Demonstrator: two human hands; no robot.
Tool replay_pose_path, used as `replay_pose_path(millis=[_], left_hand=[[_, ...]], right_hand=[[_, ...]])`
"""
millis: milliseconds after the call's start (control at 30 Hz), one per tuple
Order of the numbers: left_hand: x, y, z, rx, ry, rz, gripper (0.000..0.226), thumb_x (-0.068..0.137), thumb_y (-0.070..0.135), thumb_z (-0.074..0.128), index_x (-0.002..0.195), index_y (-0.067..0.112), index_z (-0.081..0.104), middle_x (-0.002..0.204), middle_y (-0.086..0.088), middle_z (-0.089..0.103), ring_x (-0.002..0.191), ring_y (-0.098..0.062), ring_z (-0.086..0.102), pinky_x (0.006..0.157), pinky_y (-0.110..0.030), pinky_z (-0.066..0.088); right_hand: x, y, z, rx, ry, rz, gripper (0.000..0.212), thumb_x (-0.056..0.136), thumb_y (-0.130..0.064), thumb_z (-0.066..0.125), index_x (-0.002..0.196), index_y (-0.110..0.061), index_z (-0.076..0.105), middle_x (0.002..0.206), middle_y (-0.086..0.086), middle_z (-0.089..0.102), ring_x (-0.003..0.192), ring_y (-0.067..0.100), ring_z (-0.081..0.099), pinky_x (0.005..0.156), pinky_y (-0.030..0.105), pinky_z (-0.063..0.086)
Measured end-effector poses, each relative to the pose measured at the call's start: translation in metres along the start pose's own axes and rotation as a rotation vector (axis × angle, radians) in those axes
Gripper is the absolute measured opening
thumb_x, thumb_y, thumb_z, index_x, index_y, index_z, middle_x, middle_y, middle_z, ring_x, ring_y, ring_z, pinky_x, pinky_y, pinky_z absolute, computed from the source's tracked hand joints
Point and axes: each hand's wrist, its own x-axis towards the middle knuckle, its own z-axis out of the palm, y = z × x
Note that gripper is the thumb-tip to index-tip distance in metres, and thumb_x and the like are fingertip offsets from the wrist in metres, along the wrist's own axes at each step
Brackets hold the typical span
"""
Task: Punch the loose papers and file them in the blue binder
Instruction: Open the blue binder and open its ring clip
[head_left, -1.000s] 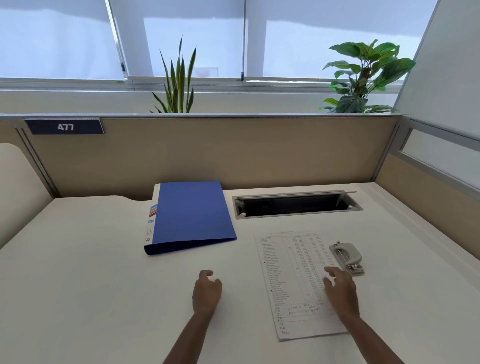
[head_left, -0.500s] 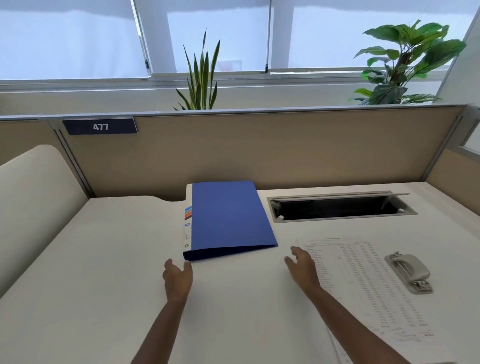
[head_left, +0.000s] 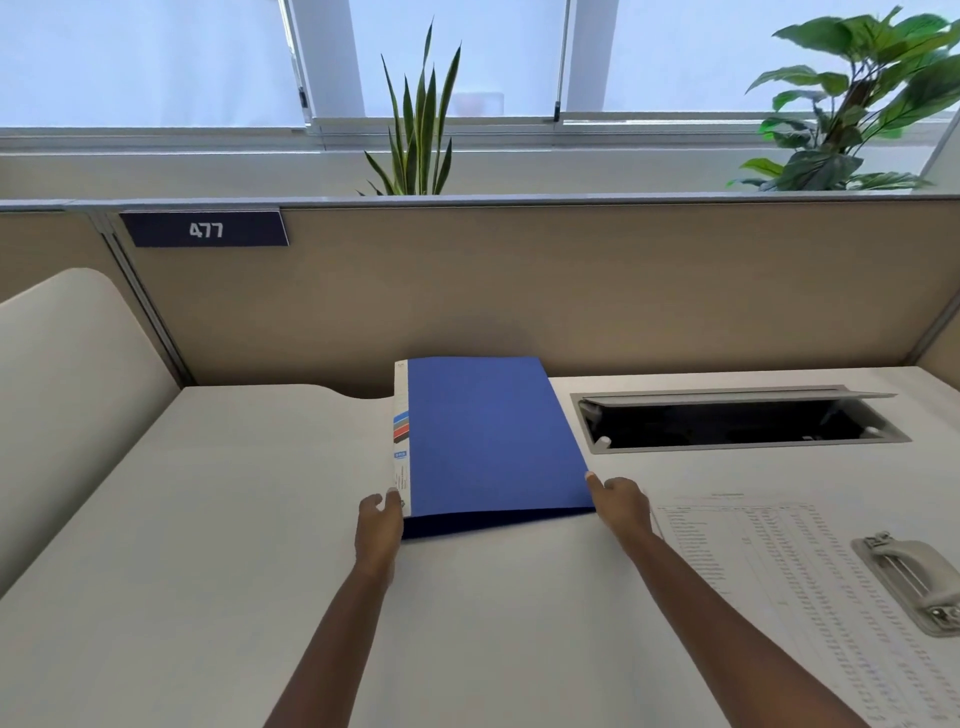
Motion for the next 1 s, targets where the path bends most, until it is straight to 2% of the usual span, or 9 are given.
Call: replay_pose_path(millis=[67,133,233,367,467,567,667,800,1000], left_hand=[[0.004,0.001,0.0,-0.014,-0.019,-0.012,0.035,0.099,0.025,0.037,0.122,0.001,0.046,0.129,-0.019,0.055,0.107,-0.035,0.056,0.082,-0.04,0.05],[0.005,0.004,-0.001,-0.047,-0.045,-0.032,0.033,0.099,0.024,0.04,0.118,0.0,0.05,0.121,-0.019,0.059,0.092,-0.029,0.053,0.065,-0.033,0.044],[0.005,0.007,-0.007,-0.114,-0.083,-0.074,0.038,0.096,0.024,0.047,0.125,-0.001,0.048,0.107,-0.015,0.058,0.084,-0.025,0.052,0.059,-0.028,0.04],[-0.006,0.007,-0.016,-0.208,-0.154,-0.099,0.036,0.094,0.018,0.052,0.125,-0.001,0.049,0.105,-0.012,0.057,0.071,-0.019,0.055,0.06,-0.025,0.043],[-0.018,0.002,-0.027,-0.278,-0.174,-0.126,0.038,0.094,0.016,0.052,0.127,-0.001,0.046,0.106,-0.01,0.056,0.073,-0.019,0.055,0.063,-0.025,0.046],[-0.032,-0.006,-0.038,-0.282,-0.21,-0.134,0.032,0.094,0.017,0.052,0.122,0.003,0.047,0.093,-0.007,0.061,0.072,-0.016,0.057,0.056,-0.022,0.051],[-0.049,-0.014,-0.047,-0.271,-0.23,-0.117,0.026,0.093,0.017,0.053,0.116,0.007,0.048,0.086,-0.004,0.061,0.072,-0.014,0.059,0.053,-0.021,0.053],[-0.072,-0.024,-0.056,-0.251,-0.26,-0.114,0.016,0.092,0.015,0.054,0.106,0.007,0.05,0.083,-0.004,0.063,0.071,-0.016,0.06,0.045,-0.018,0.055],[-0.109,-0.046,-0.066,-0.164,-0.338,-0.125,0.011,0.092,0.021,0.054,0.089,0.012,0.061,0.088,-0.006,0.067,0.077,-0.019,0.061,0.067,-0.027,0.048]], right_hand=[[0.004,-0.002,-0.001,0.016,-0.022,0.06,0.047,0.094,-0.038,0.046,0.061,-0.005,0.041,0.069,0.008,0.047,0.072,0.025,0.045,0.07,0.029,0.033],[0.005,-0.003,-0.003,0.032,-0.06,0.104,0.044,0.092,-0.04,0.05,0.072,-0.001,0.051,0.082,0.013,0.053,0.078,0.027,0.049,0.071,0.03,0.036],[0.008,-0.002,-0.005,0.087,-0.112,0.141,0.046,0.088,-0.04,0.057,0.099,0.004,0.059,0.09,0.014,0.055,0.081,0.027,0.051,0.071,0.031,0.039],[0.003,-0.005,-0.013,0.155,-0.201,0.195,0.046,0.083,-0.038,0.065,0.107,0.0,0.052,0.079,0.01,0.05,0.06,0.02,0.042,0.054,0.027,0.035],[-0.006,-0.004,-0.022,0.28,-0.269,0.21,0.05,0.082,-0.031,0.069,0.115,0.003,0.052,0.097,0.012,0.055,0.081,0.027,0.052,0.067,0.032,0.044],[-0.021,-0.002,-0.035,0.478,-0.384,0.214,0.047,0.085,-0.019,0.066,0.123,0.005,0.052,0.113,0.015,0.058,0.099,0.03,0.057,0.075,0.035,0.051],[-0.038,0.004,-0.046,0.543,-0.47,0.176,0.042,0.087,-0.013,0.062,0.124,0.003,0.052,0.11,0.011,0.058,0.088,0.021,0.058,0.062,0.026,0.052],[-0.06,0.02,-0.054,0.457,-0.499,0.091,0.036,0.091,-0.016,0.057,0.124,-0.002,0.053,0.107,0.008,0.06,0.09,0.02,0.056,0.064,0.027,0.051],[-0.093,0.054,-0.068,0.523,-0.393,0.049,0.036,0.092,-0.005,0.052,0.127,-0.011,0.049,0.115,0.01,0.058,0.098,0.029,0.055,0.068,0.033,0.049]])
